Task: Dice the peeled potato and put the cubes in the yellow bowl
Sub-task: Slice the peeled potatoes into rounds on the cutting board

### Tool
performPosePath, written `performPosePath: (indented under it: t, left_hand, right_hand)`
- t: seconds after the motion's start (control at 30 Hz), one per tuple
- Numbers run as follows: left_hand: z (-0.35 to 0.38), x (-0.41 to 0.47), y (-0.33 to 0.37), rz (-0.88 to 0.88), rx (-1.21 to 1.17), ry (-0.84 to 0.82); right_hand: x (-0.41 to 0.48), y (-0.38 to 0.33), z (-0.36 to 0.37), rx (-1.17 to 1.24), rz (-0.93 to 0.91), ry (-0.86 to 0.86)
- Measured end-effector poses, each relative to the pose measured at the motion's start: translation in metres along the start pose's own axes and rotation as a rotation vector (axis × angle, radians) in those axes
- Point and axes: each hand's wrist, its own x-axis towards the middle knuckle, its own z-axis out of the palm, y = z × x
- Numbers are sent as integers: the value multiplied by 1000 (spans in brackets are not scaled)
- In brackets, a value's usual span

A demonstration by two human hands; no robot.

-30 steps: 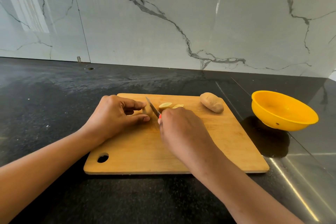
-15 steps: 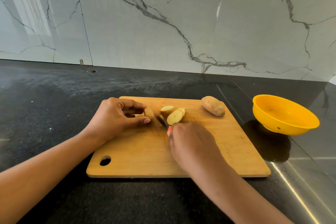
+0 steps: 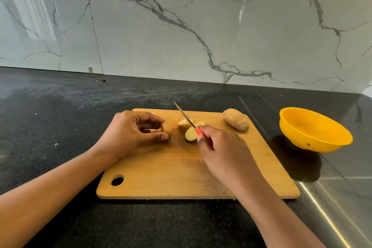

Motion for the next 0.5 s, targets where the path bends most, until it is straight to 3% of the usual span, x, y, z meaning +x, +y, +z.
performPosePath:
  t: [0.33,0.5]
  left_hand:
    - [-1,2,-5,35,23,10]
    - [1,3,-4,89,110,0]
  right_hand:
    - [-4,15,-1,-233,-66,90]
    - [-6,41,-18,-116,-18,90]
